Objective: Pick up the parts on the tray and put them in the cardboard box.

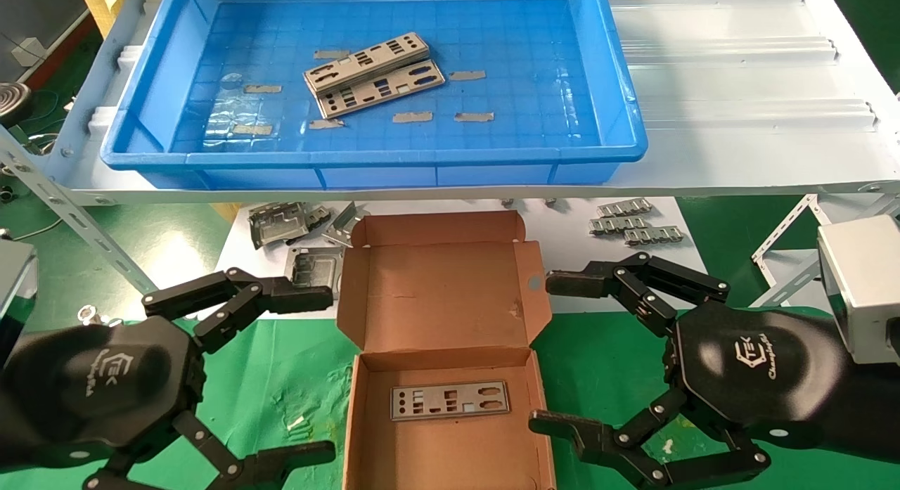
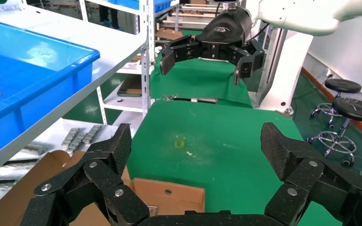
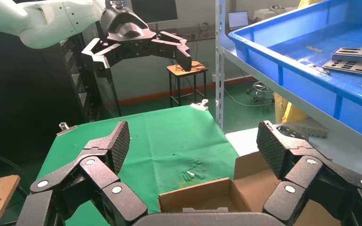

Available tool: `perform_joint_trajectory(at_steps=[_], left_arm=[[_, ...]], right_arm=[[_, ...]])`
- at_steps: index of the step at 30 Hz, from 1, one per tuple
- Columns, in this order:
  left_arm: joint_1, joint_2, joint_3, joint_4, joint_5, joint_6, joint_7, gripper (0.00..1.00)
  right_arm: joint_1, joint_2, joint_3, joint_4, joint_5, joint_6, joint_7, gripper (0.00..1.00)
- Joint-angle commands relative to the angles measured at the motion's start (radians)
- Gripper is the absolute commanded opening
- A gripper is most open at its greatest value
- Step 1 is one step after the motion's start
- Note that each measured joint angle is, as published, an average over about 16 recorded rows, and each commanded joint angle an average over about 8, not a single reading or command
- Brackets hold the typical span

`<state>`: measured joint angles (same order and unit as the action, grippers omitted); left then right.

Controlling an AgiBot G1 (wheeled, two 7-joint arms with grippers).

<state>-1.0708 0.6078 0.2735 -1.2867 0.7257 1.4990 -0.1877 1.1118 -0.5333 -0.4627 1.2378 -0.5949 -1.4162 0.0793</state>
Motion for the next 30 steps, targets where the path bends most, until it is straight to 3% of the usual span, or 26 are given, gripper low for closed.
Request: perform_joint_trajectory(at_steps=[1, 30], left_arm=[[-0.001, 0.001, 0.002, 0.001, 0.001, -0.001, 0.000, 1.00], [-0.004, 0.004, 0.007, 0.003, 0.006, -0.004, 0.000, 1.00]], right_arm=[[0.000, 0.000, 0.000, 0.000, 0.000, 0.000, 0.000, 1.00], [0.000, 0.000, 0.000, 0.000, 0.000, 0.000, 0.000, 1.00]])
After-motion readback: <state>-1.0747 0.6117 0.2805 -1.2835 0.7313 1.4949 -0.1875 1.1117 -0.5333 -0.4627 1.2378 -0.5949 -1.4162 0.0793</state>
